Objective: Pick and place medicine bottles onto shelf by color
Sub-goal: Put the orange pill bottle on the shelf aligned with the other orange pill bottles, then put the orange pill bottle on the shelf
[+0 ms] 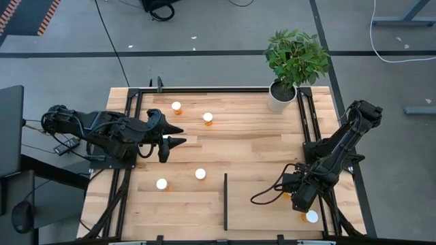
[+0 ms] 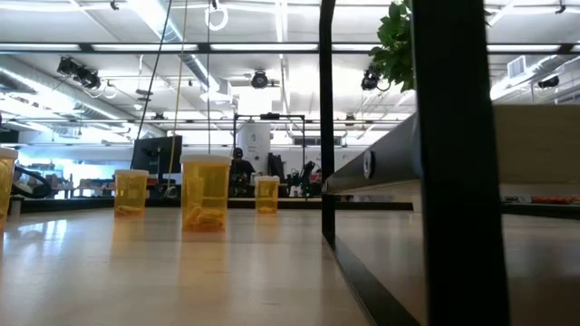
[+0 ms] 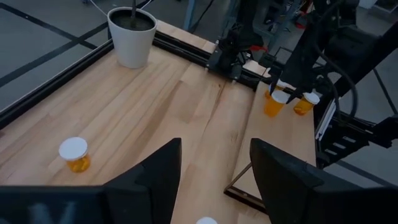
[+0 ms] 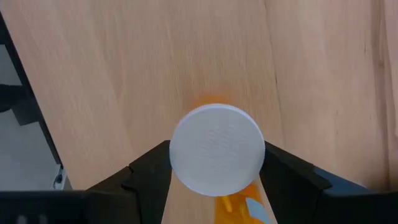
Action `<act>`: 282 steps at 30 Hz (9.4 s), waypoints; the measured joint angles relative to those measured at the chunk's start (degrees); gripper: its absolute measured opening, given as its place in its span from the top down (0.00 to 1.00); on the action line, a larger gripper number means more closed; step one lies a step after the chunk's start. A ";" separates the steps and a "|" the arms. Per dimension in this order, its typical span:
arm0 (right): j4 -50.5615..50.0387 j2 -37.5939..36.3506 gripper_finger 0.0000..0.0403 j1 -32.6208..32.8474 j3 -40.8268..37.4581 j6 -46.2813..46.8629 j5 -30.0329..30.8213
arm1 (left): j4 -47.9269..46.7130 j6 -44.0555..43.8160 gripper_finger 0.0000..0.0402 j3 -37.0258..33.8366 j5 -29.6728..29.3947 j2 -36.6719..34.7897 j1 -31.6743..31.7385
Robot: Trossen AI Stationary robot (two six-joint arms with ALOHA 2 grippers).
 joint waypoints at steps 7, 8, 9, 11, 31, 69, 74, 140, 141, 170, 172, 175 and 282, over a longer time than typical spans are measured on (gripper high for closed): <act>-0.15 -0.02 0.42 0.00 0.14 0.07 -0.10 | 0.00 -0.04 0.50 0.01 -0.01 -0.02 0.00; -0.09 0.00 0.42 0.00 0.17 0.07 -0.11 | 0.00 -0.04 0.50 0.01 -0.01 0.00 0.00; -0.14 0.00 0.42 0.00 0.17 0.08 -0.13 | 0.00 -0.02 0.50 0.01 -0.01 -0.02 0.00; -0.33 0.00 0.42 0.00 0.19 0.56 -0.13 | 0.00 0.05 0.50 -0.01 -0.01 -0.01 0.00; -0.99 -7.16 0.24 0.00 0.27 4.95 -0.72 | -0.27 6.05 0.33 0.01 5.75 1.83 -0.05; -0.51 -15.21 0.23 -0.01 0.32 12.51 1.08 | -2.58 13.57 0.03 -1.37 22.84 38.10 0.95; -0.49 -15.19 0.23 -0.02 0.32 13.13 1.77 | -1.11 15.16 0.05 -2.99 24.73 39.01 1.49; -0.55 -15.17 0.23 -0.02 0.32 13.34 3.54 | -25.66 21.53 0.56 23.69 26.29 42.80 5.37; -0.55 -15.17 0.23 -0.02 0.32 13.32 3.54 | -24.77 21.24 0.52 22.17 26.37 42.80 5.10; -0.53 -15.17 0.23 -0.02 0.30 15.69 5.80 | 3.76 16.87 0.05 3.15 23.05 44.21 5.07; -0.50 -15.17 0.23 -0.02 0.30 15.70 5.79 | 3.04 16.99 0.05 3.22 23.41 44.97 5.07; -0.44 -15.17 0.23 -0.02 0.30 16.20 5.66 | 1.72 16.75 0.05 3.11 23.53 46.03 5.07; -1.27 -15.17 0.23 -0.02 0.32 14.17 6.48 | -21.58 27.23 0.48 40.28 25.87 47.53 13.42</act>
